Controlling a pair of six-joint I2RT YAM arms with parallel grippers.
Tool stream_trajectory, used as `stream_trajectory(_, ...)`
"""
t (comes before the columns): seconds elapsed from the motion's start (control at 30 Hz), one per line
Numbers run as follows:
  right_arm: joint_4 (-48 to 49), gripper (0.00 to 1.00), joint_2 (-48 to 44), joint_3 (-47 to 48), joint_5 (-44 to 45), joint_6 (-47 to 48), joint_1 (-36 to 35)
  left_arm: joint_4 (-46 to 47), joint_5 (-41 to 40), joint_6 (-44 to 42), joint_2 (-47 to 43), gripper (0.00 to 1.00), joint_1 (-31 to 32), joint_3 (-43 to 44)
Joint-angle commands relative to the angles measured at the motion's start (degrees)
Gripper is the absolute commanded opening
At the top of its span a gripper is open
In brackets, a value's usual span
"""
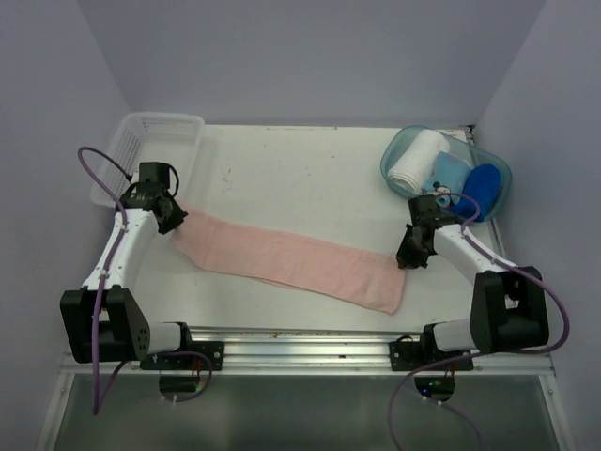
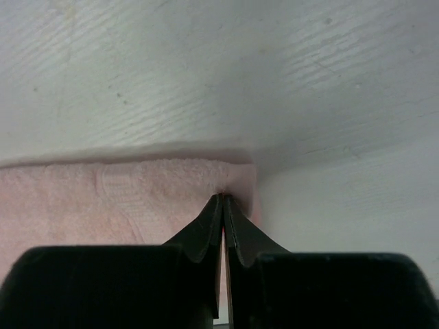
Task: Roll the towels
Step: Fold the towel
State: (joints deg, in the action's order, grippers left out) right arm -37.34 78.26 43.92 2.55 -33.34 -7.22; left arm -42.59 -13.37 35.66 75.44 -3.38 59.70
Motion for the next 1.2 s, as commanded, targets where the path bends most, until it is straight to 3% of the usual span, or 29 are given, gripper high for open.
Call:
stream_trajectory(0.0, 2.2, 0.05, 3.7, 2.4, 6.4, 1.0, 0.2, -0.7, -0.3, -1.6, -0.3, 0.0, -0.7, 2.4)
stream_trajectory(0.2, 1.1, 0.0, 11.4, 5.0, 12.7, -0.1, 0.3, -0.8, -0.3, -2.3, -0.6, 0.0, -1.5, 2.9)
stream_trajectory(0.4, -0.3, 0.01, 2.3, 3.0, 11.2, -0.2, 0.3, -1.0, 0.4, -2.8, -0.9, 0.0, -2.2, 3.7)
stream_trajectory(0.57, -3.1, 0.26, -5.6, -1.8, 7.4, -0.9, 0.3, -1.2, 1.6, -2.9, -1.0, 0.0, -2.2, 4.2)
stream_trajectory(0.8, 0.8, 0.31, -6.9, -9.4, 0.2, -3.4, -0.3, -0.8, 1.9, -3.0, -0.7, 0.0, -2.2, 4.8)
stream_trajectory(0.9, 1.3, 0.29, -5.7, -9.6, 0.4, -3.7, -0.5, -1.0, 1.6, -3.0, -0.9, 0.0, -2.2, 5.4)
stream_trajectory(1.03, 2.0, 0.1, -4.4, -9.2, 0.7, -3.6, -0.6, -2.6, 0.1, -4.2, -0.5, 0.0, -2.4, 8.0)
stream_trajectory(1.17, 3.8, 0.02, -4.1, -9.0, -1.0, -5.1, -3.0, -3.5, -0.7, -5.6, -0.5, 0.0, -3.2, 10.9)
